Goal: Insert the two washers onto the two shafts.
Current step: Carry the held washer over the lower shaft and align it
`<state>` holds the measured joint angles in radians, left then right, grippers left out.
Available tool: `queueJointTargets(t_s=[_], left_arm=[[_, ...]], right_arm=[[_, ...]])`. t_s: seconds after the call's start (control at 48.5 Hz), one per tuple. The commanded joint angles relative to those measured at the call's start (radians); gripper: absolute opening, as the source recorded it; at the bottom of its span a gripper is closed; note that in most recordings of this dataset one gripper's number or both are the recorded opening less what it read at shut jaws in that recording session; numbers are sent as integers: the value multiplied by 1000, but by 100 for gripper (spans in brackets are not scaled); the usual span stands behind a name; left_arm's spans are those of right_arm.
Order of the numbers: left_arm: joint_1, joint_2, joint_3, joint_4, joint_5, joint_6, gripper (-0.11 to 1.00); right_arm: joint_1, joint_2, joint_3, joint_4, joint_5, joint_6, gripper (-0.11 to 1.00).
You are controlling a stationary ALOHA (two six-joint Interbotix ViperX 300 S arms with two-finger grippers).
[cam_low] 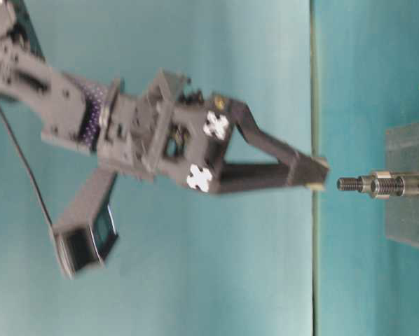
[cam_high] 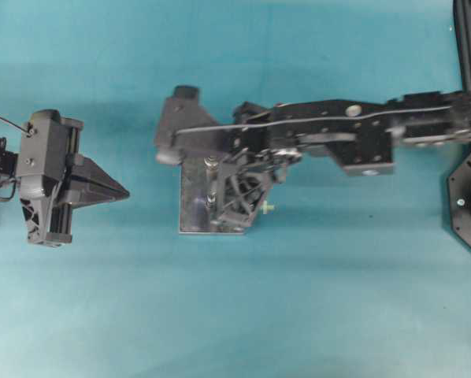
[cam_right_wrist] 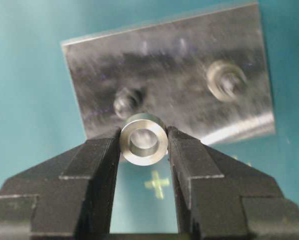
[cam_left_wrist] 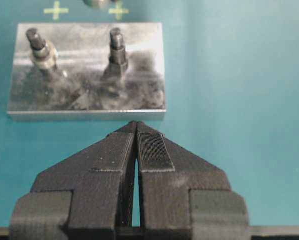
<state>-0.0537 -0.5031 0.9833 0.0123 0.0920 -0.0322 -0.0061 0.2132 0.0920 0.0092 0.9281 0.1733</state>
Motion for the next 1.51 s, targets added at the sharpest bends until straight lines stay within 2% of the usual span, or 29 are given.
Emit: queueJointTargets(t_s=[0.0, 0.186, 1.486], left_arm=[[0, -5, -11, 2, -8, 0, 0], [0, -5, -6, 2, -8, 0, 0], [-2, -3, 0, 2, -9, 0, 0]], right_arm=[[8, 3, -57, 0, 23, -25, 32], [9, 38, -89, 0, 41, -40, 32], [8, 81, -71, 11, 44, -38, 32]])
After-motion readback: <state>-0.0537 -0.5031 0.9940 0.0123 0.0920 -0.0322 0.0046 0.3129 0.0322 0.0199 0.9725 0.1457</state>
